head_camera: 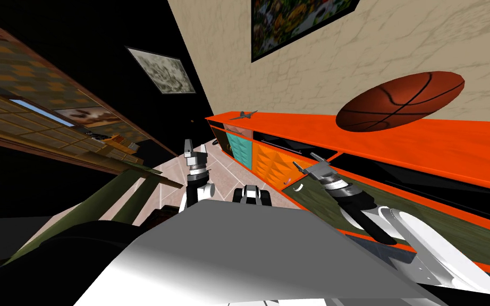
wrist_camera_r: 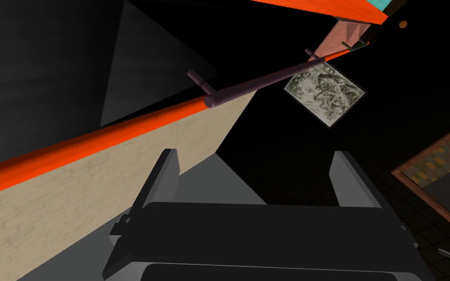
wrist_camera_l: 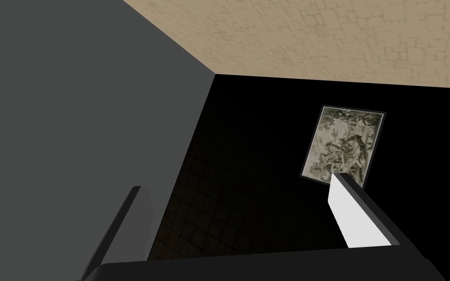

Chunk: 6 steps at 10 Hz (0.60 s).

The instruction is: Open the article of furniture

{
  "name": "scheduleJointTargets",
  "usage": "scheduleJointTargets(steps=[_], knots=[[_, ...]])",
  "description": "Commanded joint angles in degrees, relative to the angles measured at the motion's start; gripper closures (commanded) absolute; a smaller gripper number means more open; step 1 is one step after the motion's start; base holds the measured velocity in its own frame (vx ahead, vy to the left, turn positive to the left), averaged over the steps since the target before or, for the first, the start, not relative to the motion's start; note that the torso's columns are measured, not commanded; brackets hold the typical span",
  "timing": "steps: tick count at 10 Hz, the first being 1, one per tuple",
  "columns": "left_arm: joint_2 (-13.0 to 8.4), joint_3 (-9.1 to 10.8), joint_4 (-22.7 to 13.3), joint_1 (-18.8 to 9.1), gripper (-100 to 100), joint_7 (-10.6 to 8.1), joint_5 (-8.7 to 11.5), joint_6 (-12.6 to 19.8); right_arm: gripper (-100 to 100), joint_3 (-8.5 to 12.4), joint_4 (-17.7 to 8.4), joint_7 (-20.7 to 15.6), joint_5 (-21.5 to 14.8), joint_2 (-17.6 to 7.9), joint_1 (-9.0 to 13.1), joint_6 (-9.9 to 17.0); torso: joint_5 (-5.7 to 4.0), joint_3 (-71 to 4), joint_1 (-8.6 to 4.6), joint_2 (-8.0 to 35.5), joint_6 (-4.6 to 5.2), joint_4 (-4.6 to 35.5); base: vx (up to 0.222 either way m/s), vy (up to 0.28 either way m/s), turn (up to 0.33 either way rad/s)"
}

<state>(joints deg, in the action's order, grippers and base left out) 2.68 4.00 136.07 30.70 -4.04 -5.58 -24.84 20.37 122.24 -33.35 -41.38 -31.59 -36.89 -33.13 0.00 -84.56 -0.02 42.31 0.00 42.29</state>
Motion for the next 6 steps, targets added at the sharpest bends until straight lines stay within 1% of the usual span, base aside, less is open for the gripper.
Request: scheduleJointTargets(steps=[1, 3, 4, 6], knots=[[0.0, 0.0, 0.0, 0.0, 0, 0.0, 0.0, 0.0, -100, 1.41, -1.0, -2.98, -2.81, -2.46, -0.25, 0.5, 0.01, -0.01, 0.05, -0.02, -0.01, 0.0, 0.014, 0.054, -0.004], [0.0, 0.0, 0.0, 0.0, 0, 0.0, 0.0, 0.0, -100, 3.45, -2.3, -6.3, -6.29, -5.75, -0.79, 0.91, -0.01, -0.02, -0.02, -0.03, 0.0, -0.01, 0.018, 0.059, -0.003], [0.0, 0.0, 0.0, 0.0, 0, 0.0, 0.0, 0.0, -100, 3.45, -2.3, -6.59, -6.29, -5.75, -0.79, 0.91, 0.01, -0.02, 0.04, -0.03, 0.01, -0.01, 0.014, 0.047, -0.008], [0.0, 0.0, 0.0, 0.0, 0, 0.0, 0.0, 0.0, -100, 5.38, -3.52, -10.0, -9.58, -8.92, -1.29, 1.28, -0.01, -0.01, -0.04, -0.02, -0.01, -0.01, 0.018, 0.048, -0.003]])
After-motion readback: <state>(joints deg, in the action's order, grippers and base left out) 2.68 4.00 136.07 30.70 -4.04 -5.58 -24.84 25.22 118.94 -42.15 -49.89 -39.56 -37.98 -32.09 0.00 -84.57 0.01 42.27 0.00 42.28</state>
